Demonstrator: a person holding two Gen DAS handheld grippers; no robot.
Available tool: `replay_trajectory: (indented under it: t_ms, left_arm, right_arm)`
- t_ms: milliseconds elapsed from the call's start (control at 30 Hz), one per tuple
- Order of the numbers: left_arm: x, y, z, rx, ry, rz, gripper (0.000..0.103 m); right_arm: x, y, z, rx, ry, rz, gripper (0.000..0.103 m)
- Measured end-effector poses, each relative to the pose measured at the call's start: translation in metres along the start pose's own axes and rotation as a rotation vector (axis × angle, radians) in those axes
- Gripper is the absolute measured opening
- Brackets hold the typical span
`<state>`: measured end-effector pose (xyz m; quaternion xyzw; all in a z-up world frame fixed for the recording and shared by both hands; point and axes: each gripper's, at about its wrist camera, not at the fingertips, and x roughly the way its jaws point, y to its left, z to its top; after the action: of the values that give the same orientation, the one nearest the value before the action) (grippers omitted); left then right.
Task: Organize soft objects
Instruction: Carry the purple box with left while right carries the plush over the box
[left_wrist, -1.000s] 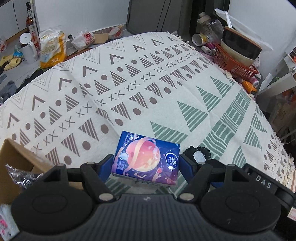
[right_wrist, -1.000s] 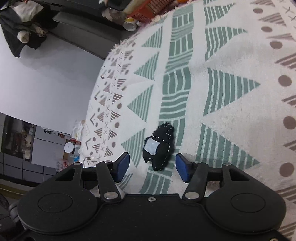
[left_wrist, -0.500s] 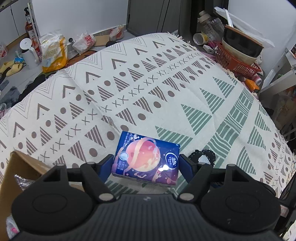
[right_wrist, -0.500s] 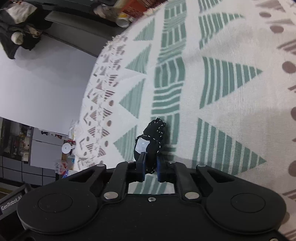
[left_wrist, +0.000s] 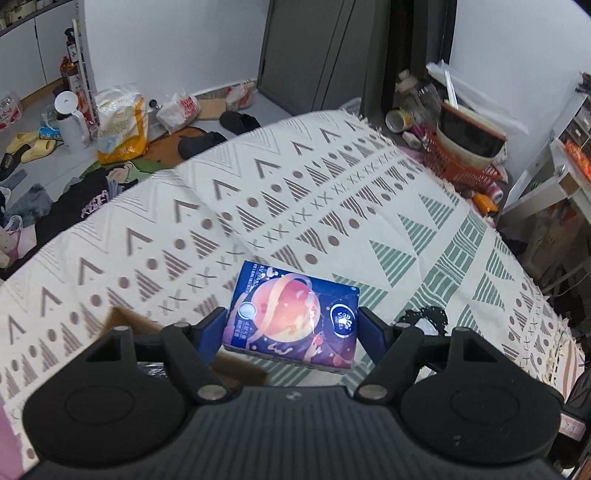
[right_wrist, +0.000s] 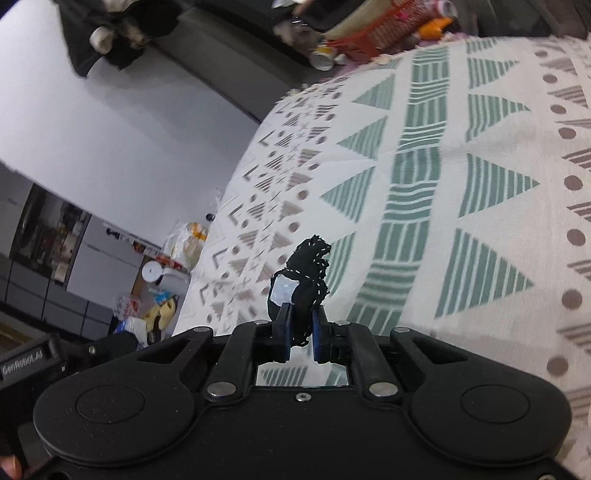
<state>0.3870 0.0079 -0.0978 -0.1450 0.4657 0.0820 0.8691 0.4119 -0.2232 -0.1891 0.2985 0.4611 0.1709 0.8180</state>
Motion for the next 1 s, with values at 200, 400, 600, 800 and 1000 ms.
replay_trajectory:
  t_ms: [200,400,600,800,1000]
  left_arm:
    - [-0.03,0.035,-0.004,-0.019,-0.019,0.004,0.074]
    - [-0.056,0.069,-0.009,-0.026,-0.027,0.001,0.074]
    - [-0.065,0.096,-0.017,-0.042,-0.021,-0.002,0.074]
    - [-0.06,0.121,-0.032,-0.074,0.002,-0.007,0.074]
    - [-0.054,0.142,-0.043,-0.089,0.014,-0.001,0.074]
  right_arm:
    - [-0.017,0.039,-0.018,-0.079,0.002,0.016,0.011]
    - [-0.033,0.076,-0.034,-0.155,-0.012,0.046,0.011]
    - [-0.034,0.112,-0.059,-0.252,0.018,0.074,0.011]
    - [-0.024,0.135,-0.083,-0.331,0.069,0.065,0.011]
    - [-0.023,0.148,-0.099,-0.389,0.095,0.05,0.011]
